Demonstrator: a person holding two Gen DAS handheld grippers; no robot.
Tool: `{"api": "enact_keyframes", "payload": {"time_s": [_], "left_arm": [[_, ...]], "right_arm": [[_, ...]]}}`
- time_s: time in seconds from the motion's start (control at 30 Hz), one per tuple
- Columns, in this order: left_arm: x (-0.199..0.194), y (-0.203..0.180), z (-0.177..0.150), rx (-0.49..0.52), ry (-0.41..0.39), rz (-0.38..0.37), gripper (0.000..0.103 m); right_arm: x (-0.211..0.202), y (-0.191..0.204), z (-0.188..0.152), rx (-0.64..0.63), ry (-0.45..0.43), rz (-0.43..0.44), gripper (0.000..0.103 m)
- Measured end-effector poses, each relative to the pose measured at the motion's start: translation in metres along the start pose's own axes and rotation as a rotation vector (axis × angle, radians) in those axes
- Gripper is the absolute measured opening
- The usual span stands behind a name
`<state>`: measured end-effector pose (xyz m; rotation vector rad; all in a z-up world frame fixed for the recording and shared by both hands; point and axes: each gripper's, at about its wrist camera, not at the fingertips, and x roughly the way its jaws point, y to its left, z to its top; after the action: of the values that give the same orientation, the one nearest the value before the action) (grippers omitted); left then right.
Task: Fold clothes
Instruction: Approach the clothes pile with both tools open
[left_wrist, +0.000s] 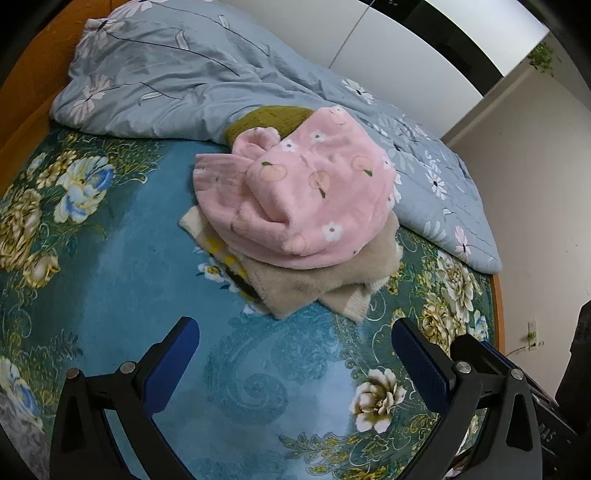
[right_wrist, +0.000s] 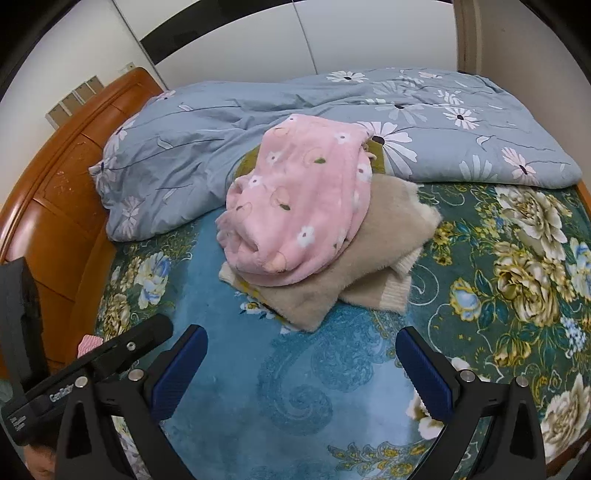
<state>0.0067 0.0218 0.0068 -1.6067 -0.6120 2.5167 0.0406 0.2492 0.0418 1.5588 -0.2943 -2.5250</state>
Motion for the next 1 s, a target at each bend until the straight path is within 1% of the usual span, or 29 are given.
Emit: {"api": "enact_keyframes", "payload": {"time_s": [0.17,0.23,0.33,0.4,0.53,0.67,0.8,1.0], "left_arm": [[-0.002,-0.007,-0.004,-0.046,-0.004,0.038,0.103],[-0.001,-0.008,-0.005,-0.080,0.002,0.029,0.103],[0.005,-0.007,-0.008,-0.160,0.029,-0.015,0.103],[0.008,-0.007,-0.009,-0.190,0.034,-0.005,0.103],[0.012,-0.015,-0.011,-0.177,0.048,0.034,0.103],[0.019,-0.020,-0.012,-0.176,0.069,0.028,0.103],[0.032,-0.018,-0.013,-0.220,0.107,0.007,0.103],[0.055,-0.021,-0.007,-0.216,0.146,0.024,0.103]], "right_arm": [[0.003,-0.006,0.003,-0.031,0.016,0.030,0.103],[0.003,-0.009,0.003,-0.040,0.020,0.047,0.103],[0.003,-0.013,0.004,-0.057,0.023,0.071,0.103],[0.003,-0.015,0.005,-0.064,0.023,0.086,0.103],[0.008,-0.022,0.008,-0.058,0.035,0.114,0.103],[0.018,-0.027,0.012,-0.055,0.055,0.127,0.103],[0.030,-0.037,0.014,-0.035,0.081,0.134,0.103],[0.052,-0.050,0.016,-0.011,0.123,0.142,0.103]]}}
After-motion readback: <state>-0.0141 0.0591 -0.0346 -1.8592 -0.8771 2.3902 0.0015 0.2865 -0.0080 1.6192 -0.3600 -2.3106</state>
